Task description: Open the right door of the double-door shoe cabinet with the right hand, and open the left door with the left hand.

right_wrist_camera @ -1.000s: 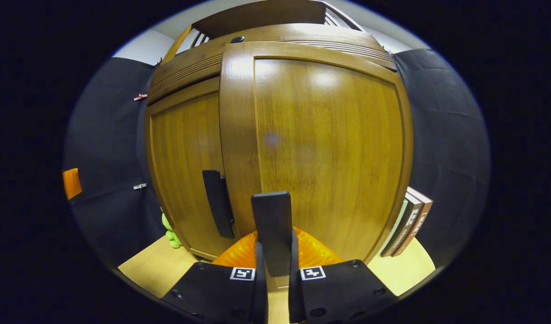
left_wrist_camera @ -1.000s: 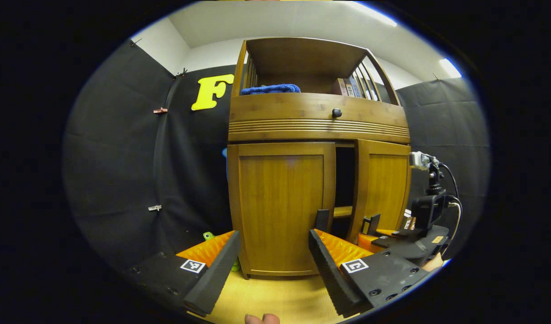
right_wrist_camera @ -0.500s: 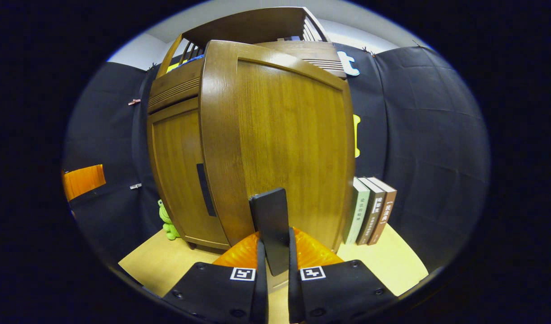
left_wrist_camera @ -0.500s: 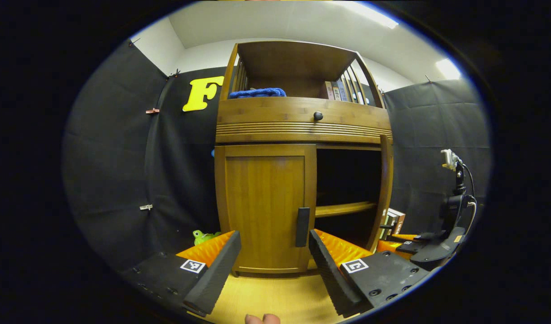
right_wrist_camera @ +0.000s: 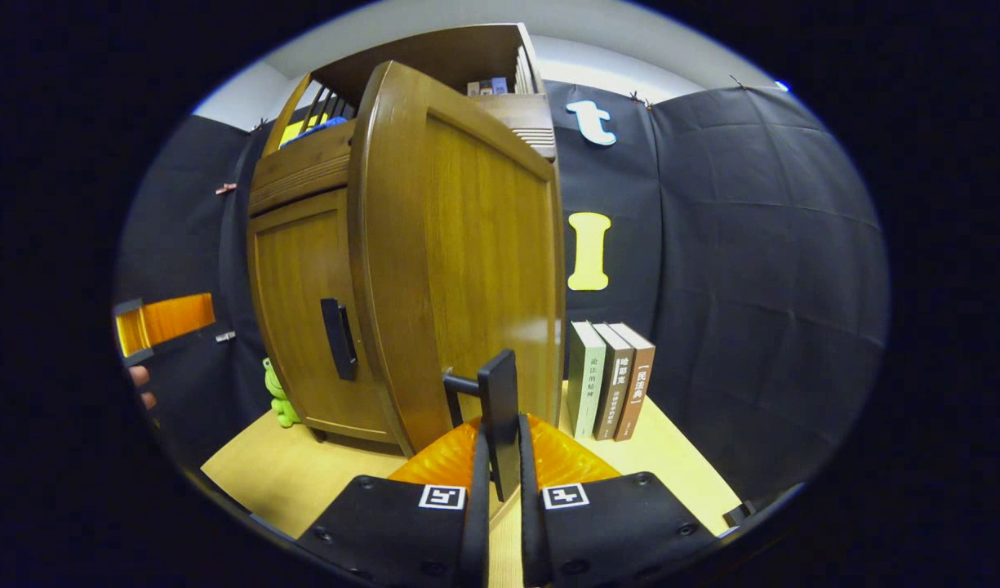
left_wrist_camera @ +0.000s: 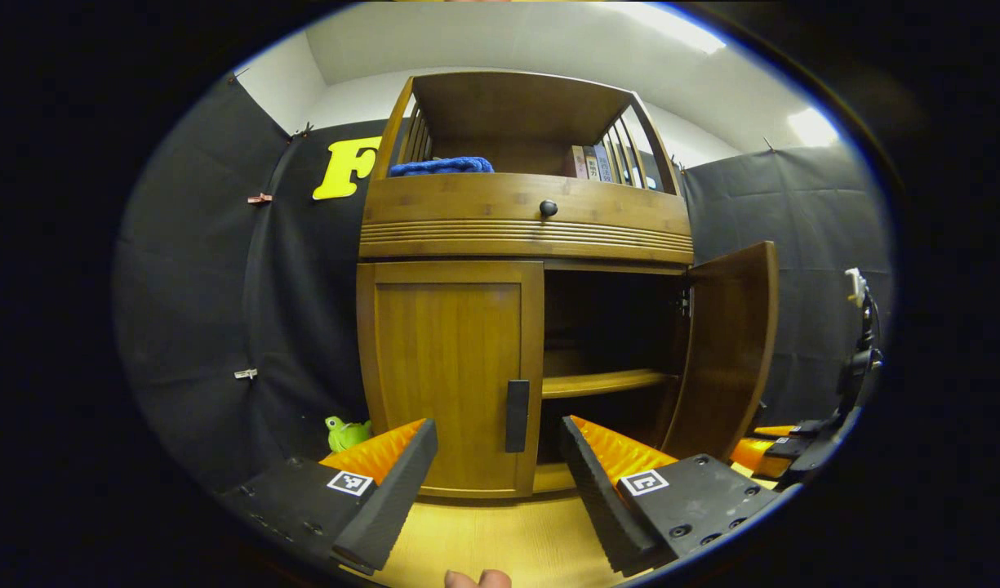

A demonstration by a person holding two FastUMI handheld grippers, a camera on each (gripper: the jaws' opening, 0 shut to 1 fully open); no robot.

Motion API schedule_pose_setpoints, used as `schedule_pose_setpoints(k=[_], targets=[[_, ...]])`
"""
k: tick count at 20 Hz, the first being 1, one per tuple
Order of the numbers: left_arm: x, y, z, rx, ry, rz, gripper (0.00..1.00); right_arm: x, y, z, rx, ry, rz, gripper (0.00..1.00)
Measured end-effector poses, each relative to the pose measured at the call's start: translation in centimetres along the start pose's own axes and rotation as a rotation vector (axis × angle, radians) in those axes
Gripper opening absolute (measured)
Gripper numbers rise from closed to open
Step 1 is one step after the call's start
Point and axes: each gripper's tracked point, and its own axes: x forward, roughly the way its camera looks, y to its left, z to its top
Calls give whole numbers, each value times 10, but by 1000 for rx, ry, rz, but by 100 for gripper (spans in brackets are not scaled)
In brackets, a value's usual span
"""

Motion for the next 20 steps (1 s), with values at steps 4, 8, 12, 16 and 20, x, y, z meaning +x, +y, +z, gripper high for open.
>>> schedule_pose_setpoints(k=[4, 8, 12, 16, 20], targets=[[16, -11, 1, -15, -1, -4, 95, -11, -22, 8, -59, 0, 16, 19], [33, -23, 1, -20, 3, -12, 92, -17, -48, 9, -10, 7, 9, 16], [52, -27, -10, -16, 22, -11, 92, -22, -80, 14, -19, -10, -36, 14], [73, -25, -21, 1, 41, 2, 94, -28, -105, 17, 4, -28, -87, 14], [92, -26, -29, -6, 48, 3, 94, -30, -128, 21, 10, -48, -163, 13]])
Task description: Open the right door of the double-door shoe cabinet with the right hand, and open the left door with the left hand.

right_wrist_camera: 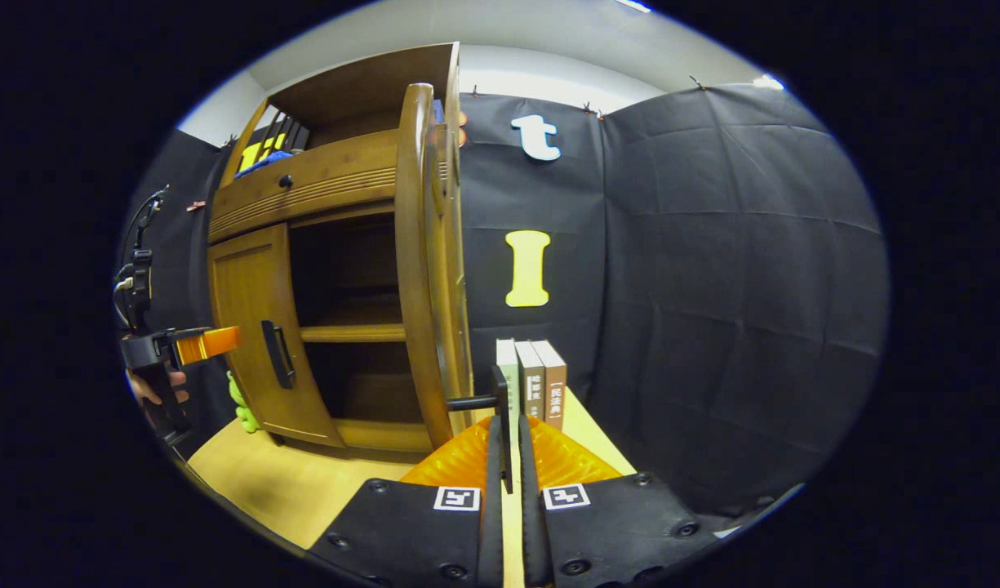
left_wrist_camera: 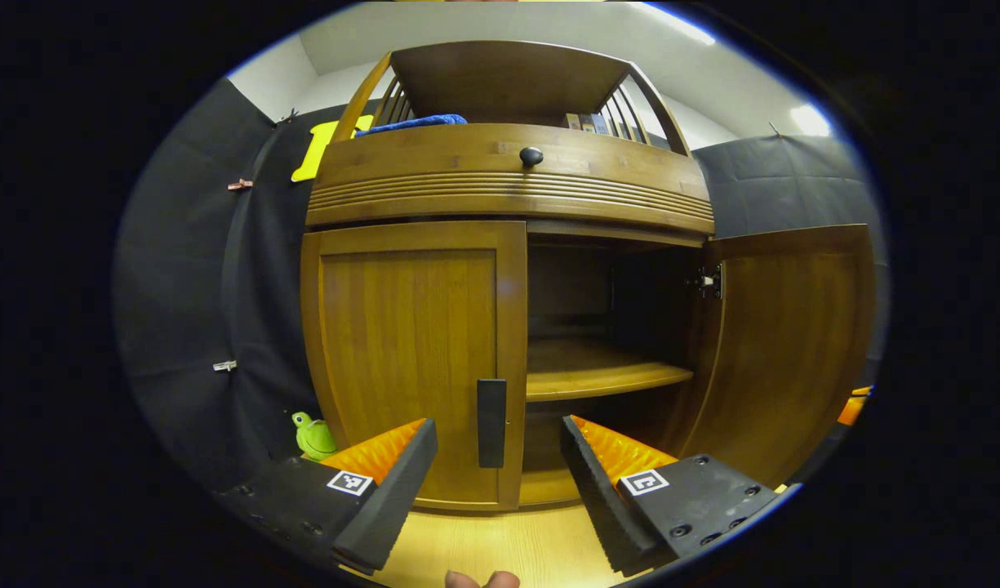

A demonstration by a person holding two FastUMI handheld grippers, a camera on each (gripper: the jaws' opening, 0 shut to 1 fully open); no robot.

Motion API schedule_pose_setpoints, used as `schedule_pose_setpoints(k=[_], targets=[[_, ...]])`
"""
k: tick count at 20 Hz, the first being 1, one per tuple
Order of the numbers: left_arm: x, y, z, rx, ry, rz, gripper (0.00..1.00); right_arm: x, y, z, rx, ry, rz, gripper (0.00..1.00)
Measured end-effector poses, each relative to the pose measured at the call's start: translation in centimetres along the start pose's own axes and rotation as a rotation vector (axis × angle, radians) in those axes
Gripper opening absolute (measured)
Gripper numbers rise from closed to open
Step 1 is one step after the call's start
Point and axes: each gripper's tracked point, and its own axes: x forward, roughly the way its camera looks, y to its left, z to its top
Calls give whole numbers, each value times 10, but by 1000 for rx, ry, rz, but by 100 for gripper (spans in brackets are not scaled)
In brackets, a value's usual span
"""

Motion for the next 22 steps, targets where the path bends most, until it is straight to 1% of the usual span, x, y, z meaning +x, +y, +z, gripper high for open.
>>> schedule_pose_setpoints(k=[1, 4, 5, 6, 7, 8, 9, 10, 11, 12, 13, 14, 15, 16, 17, 18, 19, 20, 21, 22], targets=[[7, 0, -1, -1, 1, 1, 92, 0, -4, 3, 7, -8, -10, 13], [26, 2, -5, -1, 2, 4, 93, -3, -8, 9, 28, -17, -22, 14], [32, 2, -7, -2, 4, 2, 94, -3, -12, 10, 23, -25, -35, 5], [37, 2, -9, -4, 7, -1, 95, -4, -17, 14, 12, -27, -59, 15], [43, 1, -11, -6, 10, -5, 94, -10, -26, 20, 1, -42, -101, 26], [48, 0, -13, -10, 15, -10, 97, -11, -36, 26, -11, -66, -149, 37], [54, 0, -16, -10, 22, -14, 95, -17, -49, 35, -22, -96, -200, 48], [59, 0, -18, -9, 25, -15, 95, -22, -58, 43, -22, -124, -229, 59], [65, 0, -19, -7, 25, -15, 95, -27, -63, 49, -13, -136, -231, 70], [71, 1, -22, -1, 25, -9, 93, -30, -63, 48, -8, -131, -234, 81], [78, 4, -24, 5, 27, 4, 89, -33, -64, 45, 0, -118, -235, 92], [85, 7, -26, 8, 28, 11, 87, -36, -63, 43, 18, -110, -226, 92], [93, 8, -28, 10, 24, 13, 84, -38, -61, 41, 36, -103, -217, 95], [100, 10, -29, 14, 20, 17, 83, -38, -63, 39, 43, -100, -220, 98], [106, 13, -31, 19, 23, 26, 77, -36, -65, 38, 42, -89, -220, 95], [111, 14, -36, 19, 38, 31, 74, -35, -66, 35, 40, -78, -219, 98], [114, 15, -41, 19, 48, 34, 69, -36, -68, 33, 37, -72, -222, 98], [117, 16, -45, 19, 55, 37, 65, -35, -70, 34, 35, -74, -224, 100], [122, 16, -47, 17, 57, 41, 58, -35, -72, 35, 32, -79, -229, 100], [127, 15, -48, 15, 61, 42, 54, -36, -74, 37, 28, -85, -233, 98]])
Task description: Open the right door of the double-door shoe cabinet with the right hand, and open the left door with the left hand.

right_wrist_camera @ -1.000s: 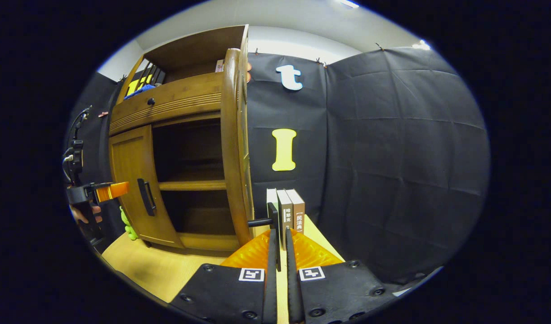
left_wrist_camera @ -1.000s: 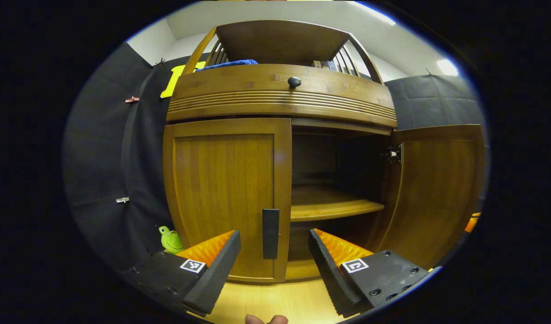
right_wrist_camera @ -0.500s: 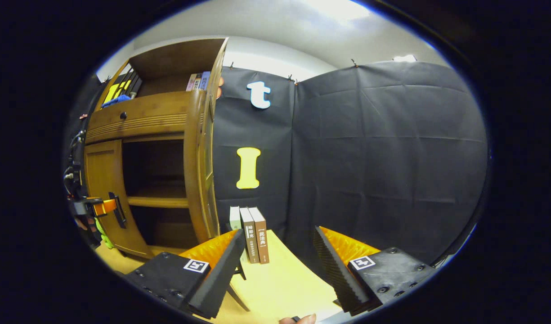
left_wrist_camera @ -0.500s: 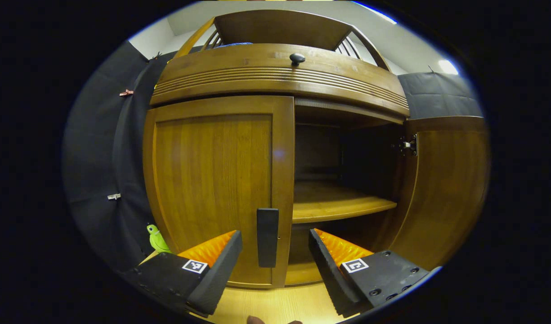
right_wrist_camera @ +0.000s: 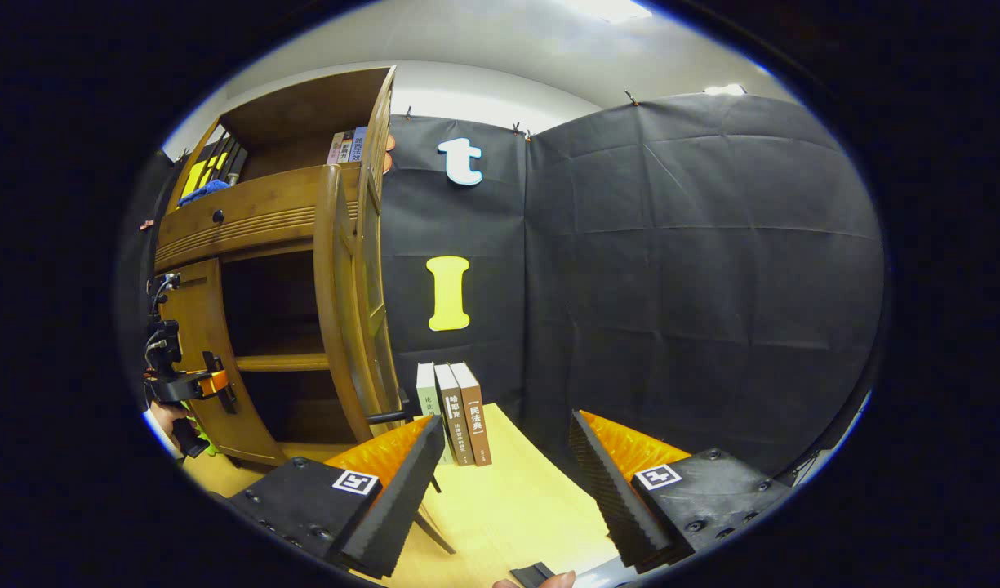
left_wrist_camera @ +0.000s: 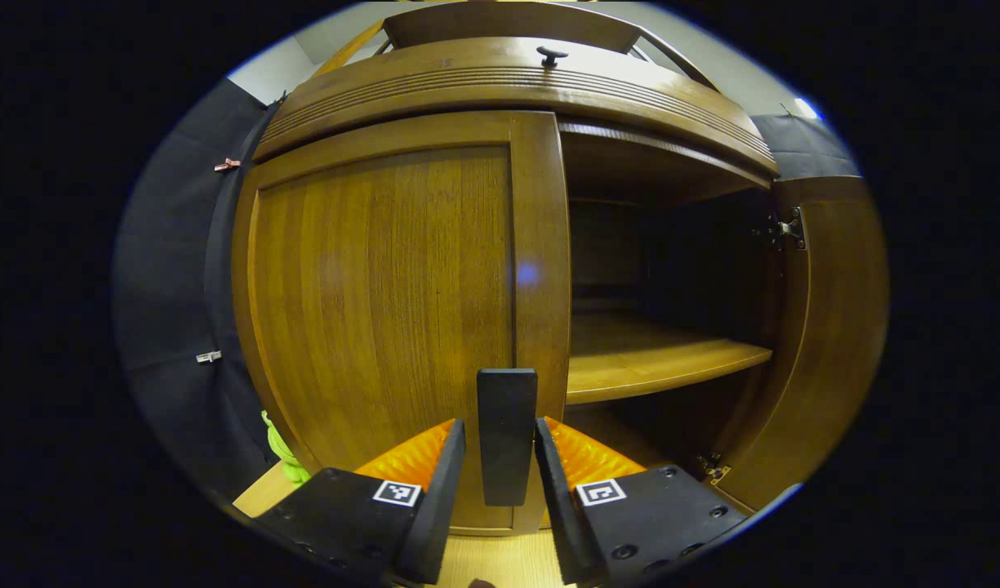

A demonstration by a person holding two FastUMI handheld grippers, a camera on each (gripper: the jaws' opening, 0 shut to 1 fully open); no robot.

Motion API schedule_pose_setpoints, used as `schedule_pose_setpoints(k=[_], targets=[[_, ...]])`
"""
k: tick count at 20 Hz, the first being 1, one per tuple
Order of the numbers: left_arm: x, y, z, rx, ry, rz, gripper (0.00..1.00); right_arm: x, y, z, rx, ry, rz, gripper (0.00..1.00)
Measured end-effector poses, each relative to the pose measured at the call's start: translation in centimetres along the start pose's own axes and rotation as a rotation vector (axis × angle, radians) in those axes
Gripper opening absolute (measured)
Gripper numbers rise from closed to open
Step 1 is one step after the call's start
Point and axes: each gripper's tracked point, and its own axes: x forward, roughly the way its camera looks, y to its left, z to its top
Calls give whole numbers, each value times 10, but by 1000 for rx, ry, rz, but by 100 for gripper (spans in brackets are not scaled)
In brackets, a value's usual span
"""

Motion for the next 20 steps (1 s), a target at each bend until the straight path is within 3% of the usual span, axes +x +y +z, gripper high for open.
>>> schedule_pose_setpoints(k=[1, 4, 9, 15, 19, 20], targets=[[3, -2, -3, -4, 5, 2, 47, 0, -5, 3, -3, -4, -4, 98], [8, -1, -5, 12, 0, 28, 38, 2, -8, 8, -11, -14, -10, 98], [2, -1, -7, 5, 15, 16, 31, -4, -1, 10, -15, -13, -5, 98], [-38, 7, -13, 8, 34, -15, 29, -23, 24, 15, -25, -20, 27, 100], [-77, 21, -18, 13, 41, -46, 28, -41, 48, 17, -28, -24, 69, 98], [-85, 25, -19, 14, 42, -48, 28, -46, 53, 18, -29, -27, 79, 92]])
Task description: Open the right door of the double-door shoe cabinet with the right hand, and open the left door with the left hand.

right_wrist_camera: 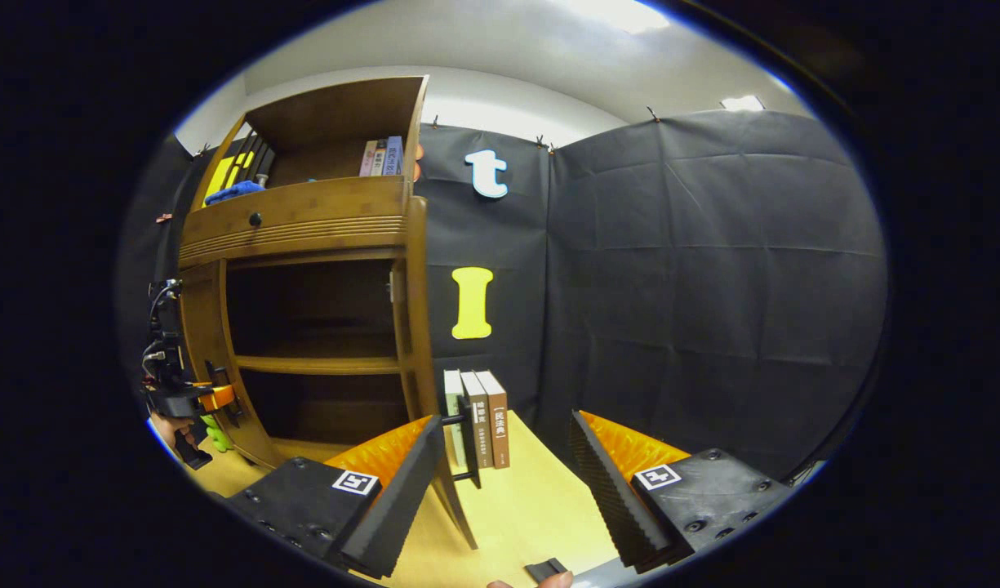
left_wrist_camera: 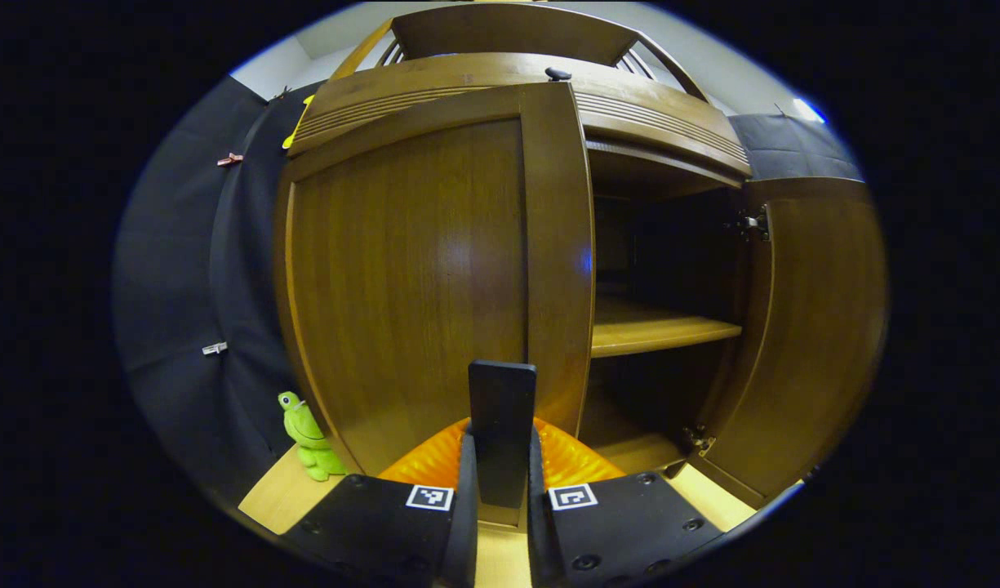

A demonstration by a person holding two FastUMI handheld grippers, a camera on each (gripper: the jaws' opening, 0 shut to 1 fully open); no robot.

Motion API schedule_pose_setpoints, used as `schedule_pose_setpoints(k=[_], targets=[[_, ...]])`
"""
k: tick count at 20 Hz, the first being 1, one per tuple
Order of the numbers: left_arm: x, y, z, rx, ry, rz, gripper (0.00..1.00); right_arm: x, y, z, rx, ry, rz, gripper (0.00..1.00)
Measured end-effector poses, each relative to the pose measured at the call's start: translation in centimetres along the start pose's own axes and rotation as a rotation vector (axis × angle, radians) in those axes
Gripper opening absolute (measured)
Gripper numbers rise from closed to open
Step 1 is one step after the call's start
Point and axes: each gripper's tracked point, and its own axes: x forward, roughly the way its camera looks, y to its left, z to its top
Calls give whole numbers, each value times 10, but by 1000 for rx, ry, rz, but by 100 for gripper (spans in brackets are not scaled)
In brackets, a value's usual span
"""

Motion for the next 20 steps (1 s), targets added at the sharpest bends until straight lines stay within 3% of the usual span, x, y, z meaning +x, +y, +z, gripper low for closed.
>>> schedule_pose_setpoints(k=[2, 4, 5, 7, 20], targets=[[-19, 9, -4, -1, 0, -4, 28, -13, 12, 0, -7, -6, 21, 98], [-35, 18, -8, 0, 2, -4, 27, -23, 24, 0, -10, -9, 42, 98], [-43, 25, -10, 0, 5, -2, 27, -30, 31, 0, -8, -11, 53, 92], [-59, 37, -12, 1, 7, 0, 27, -38, 45, -4, -7, -6, 77, 98], [-116, 110, -27, -15, 2, 35, 20, -72, 116, -10, -15, -9, 185, 98]])
